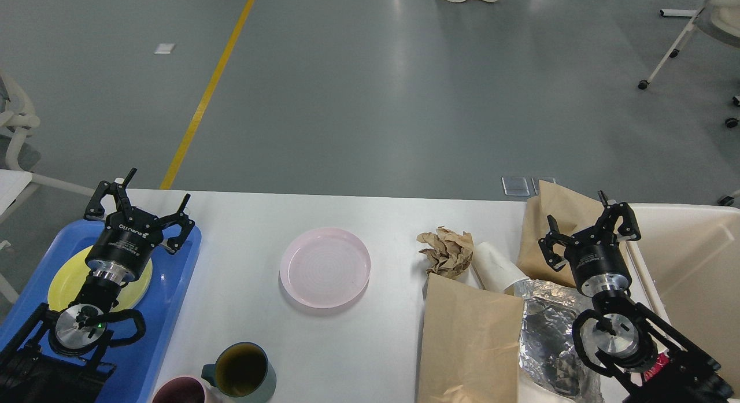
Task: Tidy desktop
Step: 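Lift the left gripper up and away from the blue tray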
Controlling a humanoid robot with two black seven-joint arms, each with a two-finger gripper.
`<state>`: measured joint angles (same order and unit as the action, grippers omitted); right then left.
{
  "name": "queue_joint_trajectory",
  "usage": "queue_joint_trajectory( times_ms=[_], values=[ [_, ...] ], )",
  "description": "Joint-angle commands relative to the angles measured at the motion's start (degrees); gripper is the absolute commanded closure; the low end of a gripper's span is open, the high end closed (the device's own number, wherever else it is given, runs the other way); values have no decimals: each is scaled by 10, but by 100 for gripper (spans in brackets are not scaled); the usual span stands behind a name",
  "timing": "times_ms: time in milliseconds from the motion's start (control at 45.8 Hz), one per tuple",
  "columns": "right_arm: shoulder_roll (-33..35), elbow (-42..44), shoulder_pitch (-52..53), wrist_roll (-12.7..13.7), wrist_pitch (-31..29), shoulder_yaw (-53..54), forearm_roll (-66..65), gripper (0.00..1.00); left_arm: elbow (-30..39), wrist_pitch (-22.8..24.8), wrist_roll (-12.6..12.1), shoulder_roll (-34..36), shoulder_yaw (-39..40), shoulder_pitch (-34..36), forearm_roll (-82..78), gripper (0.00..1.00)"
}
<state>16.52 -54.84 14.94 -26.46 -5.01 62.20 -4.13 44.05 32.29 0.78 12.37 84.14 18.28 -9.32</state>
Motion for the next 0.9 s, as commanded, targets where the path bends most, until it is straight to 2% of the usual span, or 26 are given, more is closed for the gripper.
queue_joint_trajectory(
  times_ms=[0,87,328,481,721,743,852,874],
  values=[
    [0,0,-1,0,0,0,0,0,0,0,2,-4,3,-2,-1,4],
    [0,0,0,0,0,0,0,0,0,0,13,-3,4,-7,-1,4],
    [0,1,-1,0,0,0,0,0,0,-32,5,5,-2,0,-1,4],
    [0,1,-1,0,0,0,0,0,2,-34,11,67,-31,5,0,4],
    [0,2,-1,0,0,0,0,0,1,-30,13,186,-222,95,3,4],
    [0,2,-1,0,0,0,0,0,0,-28,14,208,-274,122,3,4],
    [0,2,0,0,0,0,0,0,0,-31,12,246,-385,194,4,4],
    [0,2,-1,0,0,0,0,0,-1,-32,10,263,-441,224,4,4]
  ],
)
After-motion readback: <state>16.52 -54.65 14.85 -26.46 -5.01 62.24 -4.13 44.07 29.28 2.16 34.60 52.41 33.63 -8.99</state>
